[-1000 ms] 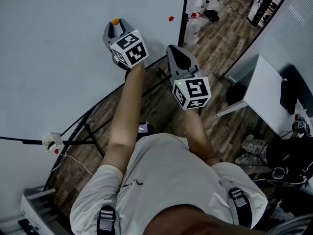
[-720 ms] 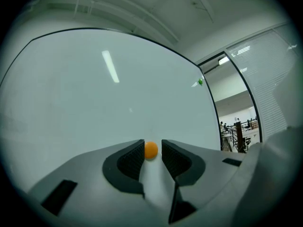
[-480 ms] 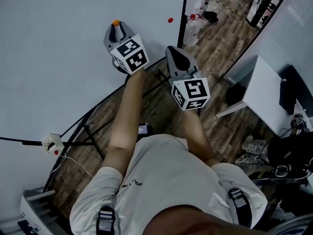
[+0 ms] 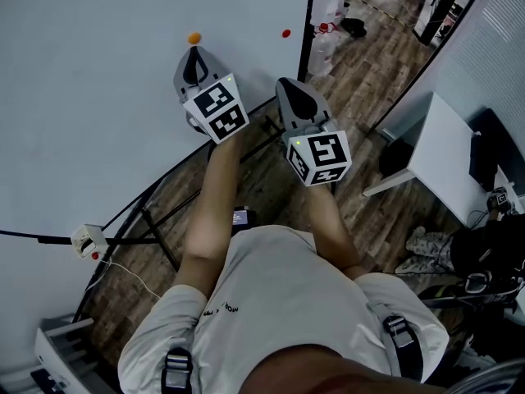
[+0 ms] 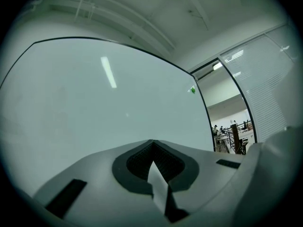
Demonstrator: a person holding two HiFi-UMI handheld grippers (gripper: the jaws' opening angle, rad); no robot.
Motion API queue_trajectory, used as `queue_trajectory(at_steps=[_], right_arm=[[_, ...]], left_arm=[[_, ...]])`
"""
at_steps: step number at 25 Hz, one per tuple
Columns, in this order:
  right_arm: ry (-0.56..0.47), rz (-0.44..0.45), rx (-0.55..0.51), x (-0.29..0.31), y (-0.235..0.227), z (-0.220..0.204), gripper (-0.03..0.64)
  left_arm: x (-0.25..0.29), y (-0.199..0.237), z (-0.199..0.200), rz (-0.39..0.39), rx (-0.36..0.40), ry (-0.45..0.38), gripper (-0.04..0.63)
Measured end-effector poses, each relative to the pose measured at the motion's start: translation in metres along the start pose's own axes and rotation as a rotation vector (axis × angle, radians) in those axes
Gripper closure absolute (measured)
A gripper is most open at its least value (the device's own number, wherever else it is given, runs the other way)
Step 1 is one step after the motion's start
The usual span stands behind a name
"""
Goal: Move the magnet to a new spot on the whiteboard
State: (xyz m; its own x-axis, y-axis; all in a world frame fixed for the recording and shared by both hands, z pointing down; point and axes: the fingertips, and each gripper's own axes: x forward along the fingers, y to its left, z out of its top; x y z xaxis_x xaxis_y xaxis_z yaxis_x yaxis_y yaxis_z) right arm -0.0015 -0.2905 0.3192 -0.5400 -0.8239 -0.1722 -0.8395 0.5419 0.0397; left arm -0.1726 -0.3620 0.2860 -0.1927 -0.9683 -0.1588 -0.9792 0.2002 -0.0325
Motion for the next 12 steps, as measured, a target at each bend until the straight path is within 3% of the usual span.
queue_trajectory(at_steps=[12], right_arm=[[-0.014, -0.005, 0.012, 0.002, -0.001, 0.001, 0.603]], left_arm=[[-0.022, -0.004, 0.001, -0.037, -0.003, -0.022, 0.592]])
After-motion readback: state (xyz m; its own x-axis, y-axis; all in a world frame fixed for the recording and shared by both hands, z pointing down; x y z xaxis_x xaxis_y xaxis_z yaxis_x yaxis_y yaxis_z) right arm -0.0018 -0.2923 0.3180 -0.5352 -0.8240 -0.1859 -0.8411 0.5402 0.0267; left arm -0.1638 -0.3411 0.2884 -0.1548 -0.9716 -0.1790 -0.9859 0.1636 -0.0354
